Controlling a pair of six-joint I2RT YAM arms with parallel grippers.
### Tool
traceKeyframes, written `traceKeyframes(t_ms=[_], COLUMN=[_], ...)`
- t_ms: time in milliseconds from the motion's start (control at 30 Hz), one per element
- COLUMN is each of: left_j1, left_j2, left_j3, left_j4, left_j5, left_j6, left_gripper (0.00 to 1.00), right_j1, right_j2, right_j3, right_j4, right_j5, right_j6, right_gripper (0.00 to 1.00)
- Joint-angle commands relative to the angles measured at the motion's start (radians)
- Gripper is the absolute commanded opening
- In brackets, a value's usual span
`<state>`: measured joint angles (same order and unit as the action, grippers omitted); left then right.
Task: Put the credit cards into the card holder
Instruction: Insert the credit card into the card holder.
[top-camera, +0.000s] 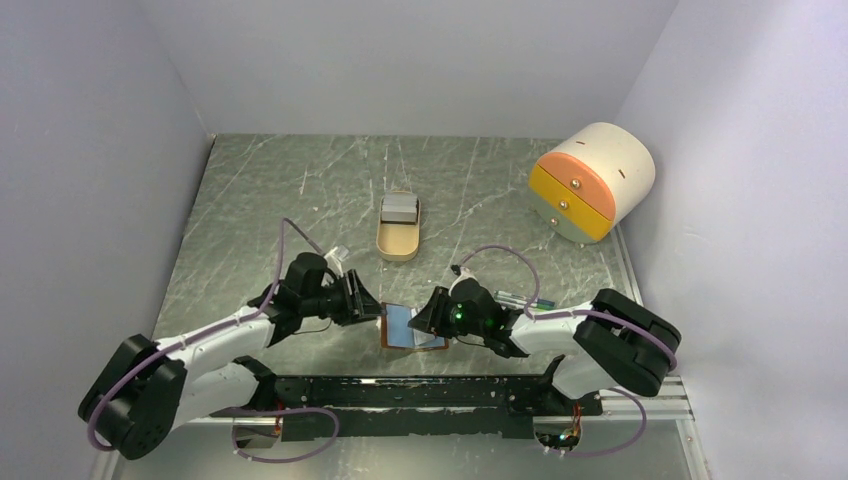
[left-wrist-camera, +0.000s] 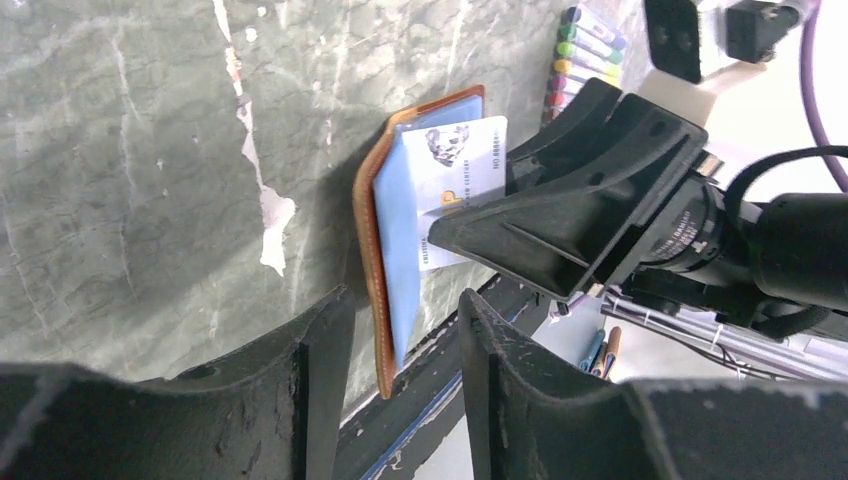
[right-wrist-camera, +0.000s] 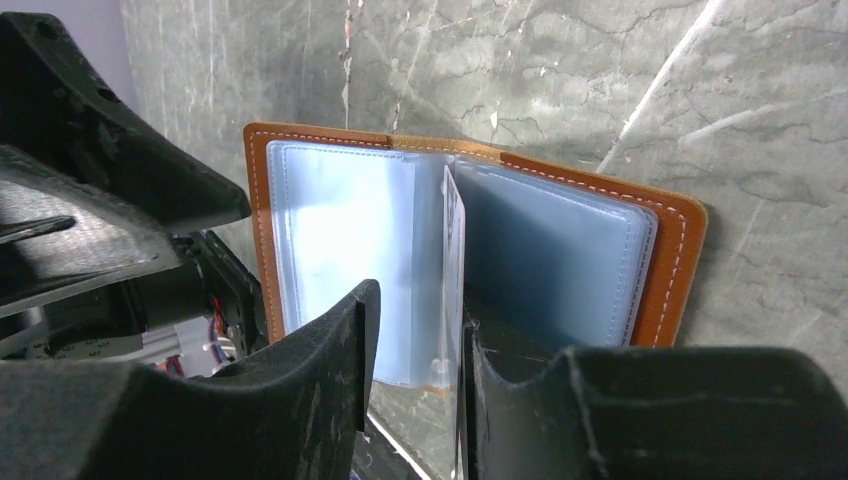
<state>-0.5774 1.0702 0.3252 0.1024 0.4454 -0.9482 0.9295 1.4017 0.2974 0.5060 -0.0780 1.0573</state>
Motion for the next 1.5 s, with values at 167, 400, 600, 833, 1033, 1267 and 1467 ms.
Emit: traceKeyframes(t_ms=[167,400,600,833,1033,1267,1467], left_j1=[0.007,0.008,0.007,0.007,0.007,0.005,0.006], left_j2=[0.122,0.167,0.198,0.208,0.209,0.217,0.192], left_j3=[-0.014,0.003,0.015,0.019,0.003,-0.021,-0.023], left_j4=[0.101,0.147,0.120,0.101,0.099,0.109,0.073], left_j5=[0.048,0.080,0.058,0.045,0.035,0.023,-0.016], left_j6=[0.017,0.019,0.037,0.048,0.046,0.034,0.046], left_gripper=[0.50,0.44,0.21,0.11,0.12,0.11,0.09], right_j1=[0.003,0.001,-0.008,-0.027,-0.039,-0.047,-0.052], right_j2=[0.020,-0.037,-0.116,-0.185,-0.171,-0.141,-0.172], right_j3=[-0.004,0.036,0.059,0.045,-0.001,-0.083,-0.139], right_j4=[0.004,-0.119,-0.257,-0.308,-0.209,-0.057,0.061], right_j5=[-0.008,0.029,0.084,0.108,0.067,0.016,0.011], right_j6=[-0.012,-0.050,-0.088,-0.107,-0.088,-0.036,-0.014], right_gripper=[0.36,0.45,0.46,0.44,0.21,0.00,0.00])
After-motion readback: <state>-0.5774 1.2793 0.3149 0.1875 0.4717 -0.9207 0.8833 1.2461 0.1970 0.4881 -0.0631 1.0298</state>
